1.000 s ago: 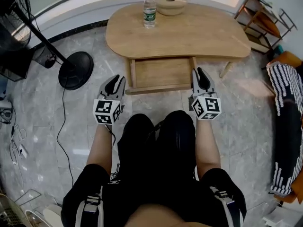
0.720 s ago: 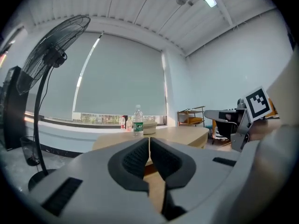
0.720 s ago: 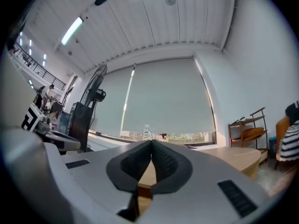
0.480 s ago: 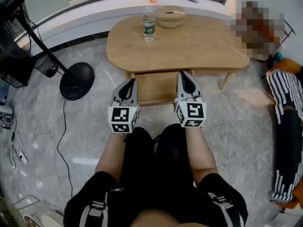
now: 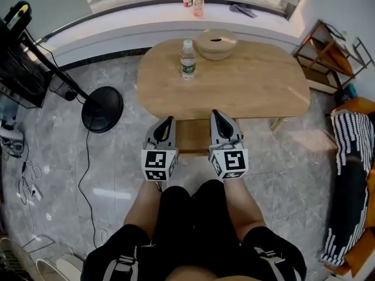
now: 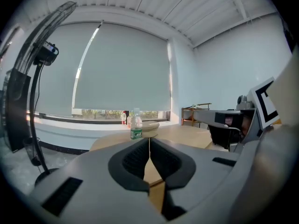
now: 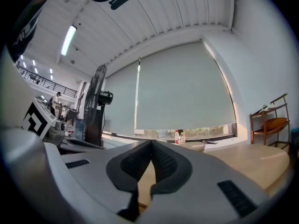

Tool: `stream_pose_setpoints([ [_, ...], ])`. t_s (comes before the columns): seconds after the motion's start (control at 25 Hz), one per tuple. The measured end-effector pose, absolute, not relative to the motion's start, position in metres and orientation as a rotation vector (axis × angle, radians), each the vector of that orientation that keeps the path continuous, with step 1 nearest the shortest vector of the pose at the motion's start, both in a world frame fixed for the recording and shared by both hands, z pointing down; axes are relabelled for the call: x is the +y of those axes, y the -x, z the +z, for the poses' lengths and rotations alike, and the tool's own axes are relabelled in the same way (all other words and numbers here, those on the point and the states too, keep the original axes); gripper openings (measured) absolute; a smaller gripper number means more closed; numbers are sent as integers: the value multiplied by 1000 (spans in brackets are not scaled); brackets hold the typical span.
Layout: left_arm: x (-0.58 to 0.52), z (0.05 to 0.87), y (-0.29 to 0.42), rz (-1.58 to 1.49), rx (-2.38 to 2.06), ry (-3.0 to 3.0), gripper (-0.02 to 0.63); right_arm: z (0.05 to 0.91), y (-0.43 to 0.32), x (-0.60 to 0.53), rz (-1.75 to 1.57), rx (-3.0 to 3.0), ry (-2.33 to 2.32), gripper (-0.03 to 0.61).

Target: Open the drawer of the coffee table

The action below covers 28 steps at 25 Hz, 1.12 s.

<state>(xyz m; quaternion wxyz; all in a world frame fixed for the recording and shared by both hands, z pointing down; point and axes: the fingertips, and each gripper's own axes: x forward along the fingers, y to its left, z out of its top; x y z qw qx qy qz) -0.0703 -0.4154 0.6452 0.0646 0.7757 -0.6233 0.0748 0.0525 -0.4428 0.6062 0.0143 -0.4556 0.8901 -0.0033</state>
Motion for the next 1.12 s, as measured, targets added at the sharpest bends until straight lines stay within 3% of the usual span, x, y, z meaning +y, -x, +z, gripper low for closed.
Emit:
stream_pose_setpoints([
  [0.24, -389, 437, 68, 210, -1851, -2372, 25, 409, -46, -416, -30, 2783, 1462, 12],
  [0.56, -263, 192, 68, 236, -1845, -2456, 25, 167, -55, -294, -30, 2682, 1511, 12],
  [0.76, -196, 131, 50, 214, -1888, -2492, 25, 102, -79, -220, 35, 2634, 1504, 12],
  [1.12, -111, 112, -20, 268, -1905, -2531, 25, 89, -132, -139, 63, 2666, 1500, 12],
])
